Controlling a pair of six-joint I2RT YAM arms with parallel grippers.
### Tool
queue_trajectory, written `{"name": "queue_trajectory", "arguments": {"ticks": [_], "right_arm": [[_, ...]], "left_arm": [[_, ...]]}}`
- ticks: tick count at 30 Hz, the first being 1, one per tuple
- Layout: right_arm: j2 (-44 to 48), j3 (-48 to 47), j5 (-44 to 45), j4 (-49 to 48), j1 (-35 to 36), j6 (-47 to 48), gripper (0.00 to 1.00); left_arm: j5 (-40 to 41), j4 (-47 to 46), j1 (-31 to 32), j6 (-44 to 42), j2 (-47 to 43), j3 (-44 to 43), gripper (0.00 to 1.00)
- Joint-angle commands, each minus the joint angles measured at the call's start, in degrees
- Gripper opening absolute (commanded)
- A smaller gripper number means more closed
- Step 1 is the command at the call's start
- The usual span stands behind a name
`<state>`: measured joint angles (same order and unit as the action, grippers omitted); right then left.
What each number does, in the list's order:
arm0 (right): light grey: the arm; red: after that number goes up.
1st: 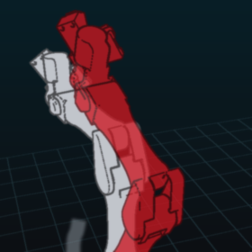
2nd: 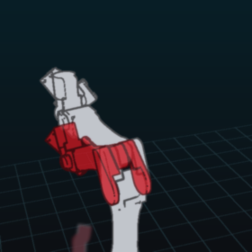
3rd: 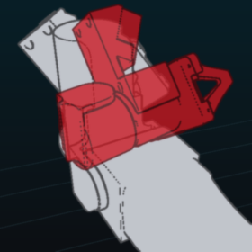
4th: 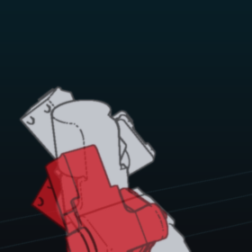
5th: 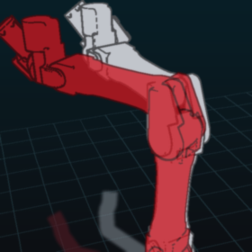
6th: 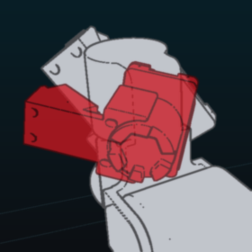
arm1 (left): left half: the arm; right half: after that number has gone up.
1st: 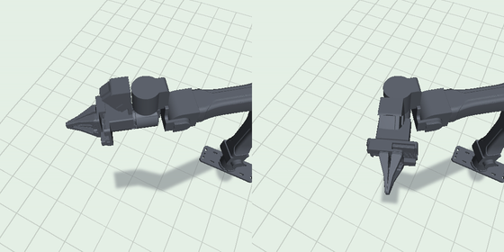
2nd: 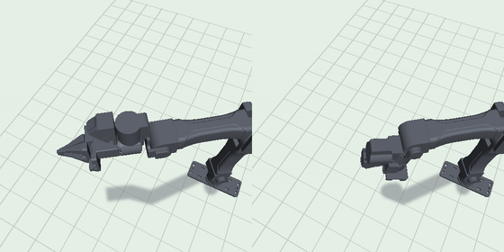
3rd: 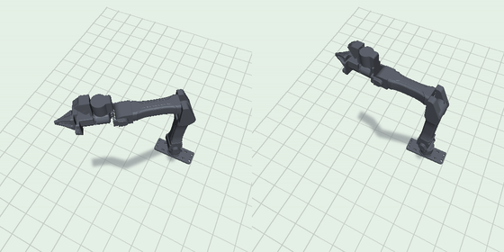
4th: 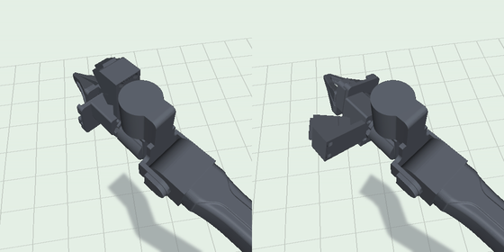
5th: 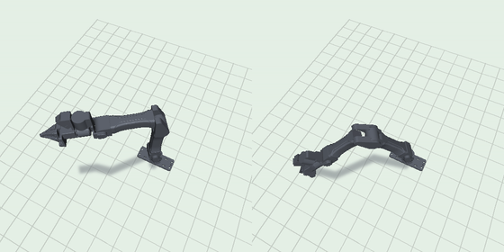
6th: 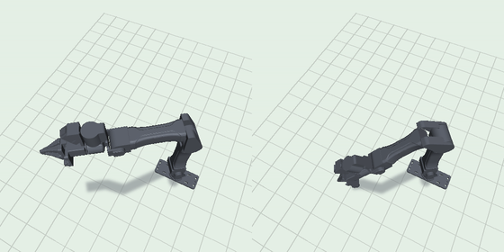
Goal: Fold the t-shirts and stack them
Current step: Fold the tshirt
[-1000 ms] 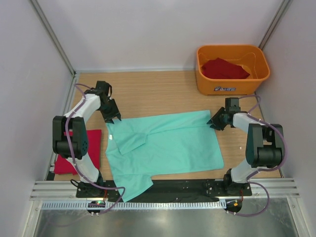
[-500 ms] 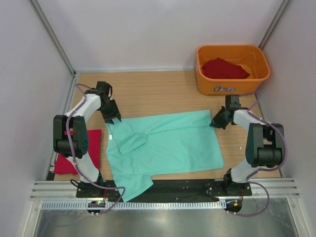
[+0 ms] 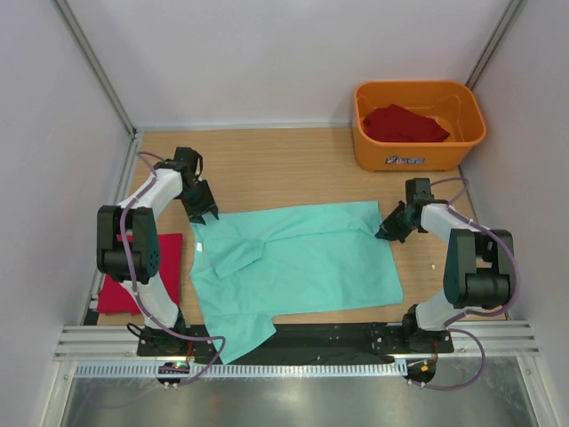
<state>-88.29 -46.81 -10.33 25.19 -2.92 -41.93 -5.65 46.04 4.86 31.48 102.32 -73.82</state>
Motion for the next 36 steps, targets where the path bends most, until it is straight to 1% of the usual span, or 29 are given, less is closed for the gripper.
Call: {"name": "queue_trajectory", "arguments": {"ticks": [1, 5, 6, 11, 18, 20, 25, 26, 28, 29, 31, 32, 33, 34, 35, 36], "right_arm": [[0.6, 0.2, -0.1, -1.4, -0.2, -1.4, 0.01], [0.3, -0.8, 2.7, -0.5, -0.3, 0.5, 0.01], [0.4, -1.1, 4.9, -0.5, -0.3, 2.2, 0.01], [-1.0, -4.1, 7.6, 0.1, -0.4, 8.0, 0.02], [-1.1, -5.2, 7.8, 0.9, -0.4, 9.7, 0.02], [-1.1, -4.8, 7.0, 2.5, -0.3, 9.9, 0.05], [1.1, -2.1, 6.3, 3.4, -0.4, 8.3, 0.06], [1.3, -1.3, 6.4, 2.9, -0.4, 8.1, 0.07], [0.4, -1.3, 6.6, 2.5, -0.5, 8.7, 0.16], [0.0, -2.7, 7.2, 3.3, -0.5, 9.4, 0.21], [-0.6, -4.9, 8.0, 4.6, -0.6, 12.7, 0.25], [-0.2, -6.2, 8.7, 5.2, -0.5, 14.1, 0.31], [0.3, -8.3, 10.0, 5.6, -0.6, 15.5, 0.36], [0.8, -9.2, 10.1, 5.4, -0.6, 18.7, 0.39], [1.4, -10.8, 10.1, 4.5, -0.6, 20.0, 0.44], [1.4, -11.4, 9.0, 3.5, -0.6, 20.9, 0.46]], "left_arm": [[-0.4, -0.3, 0.0, 0.4, -0.1, -1.7, 0.45], [-0.1, -0.3, 0.0, 0.2, -0.5, -1.4, 0.45], [0.1, -0.3, 0.0, 0.2, -0.5, -1.4, 0.45], [-0.1, 0.2, 0.0, 0.0, -0.2, -1.7, 0.45], [-0.2, 0.1, 0.0, 0.2, 0.0, -0.7, 0.45], [-0.2, 0.0, 0.0, 0.4, -0.5, -0.3, 0.45], [0.6, 0.1, 0.0, 0.6, -1.5, -0.1, 0.45], [0.8, 0.0, 0.0, 0.6, -1.5, -0.1, 0.45], [1.4, 0.3, 0.0, 0.6, -1.3, -0.5, 0.45], [1.9, 0.4, 0.0, 0.5, -1.2, -0.9, 0.47], [2.8, 1.5, -0.2, 0.2, -0.9, -2.3, 0.48], [3.7, 1.7, -0.4, -0.2, -1.1, -2.6, 0.49], [4.6, 1.9, -0.7, -0.5, -1.2, -3.3, 0.52], [5.3, 2.4, -1.1, -0.7, -1.2, -3.5, 0.54], [5.2, 2.6, -1.5, -1.0, -1.1, -4.0, 0.56], [5.3, 2.6, -2.2, -1.2, -0.5, -4.6, 0.57]]}}
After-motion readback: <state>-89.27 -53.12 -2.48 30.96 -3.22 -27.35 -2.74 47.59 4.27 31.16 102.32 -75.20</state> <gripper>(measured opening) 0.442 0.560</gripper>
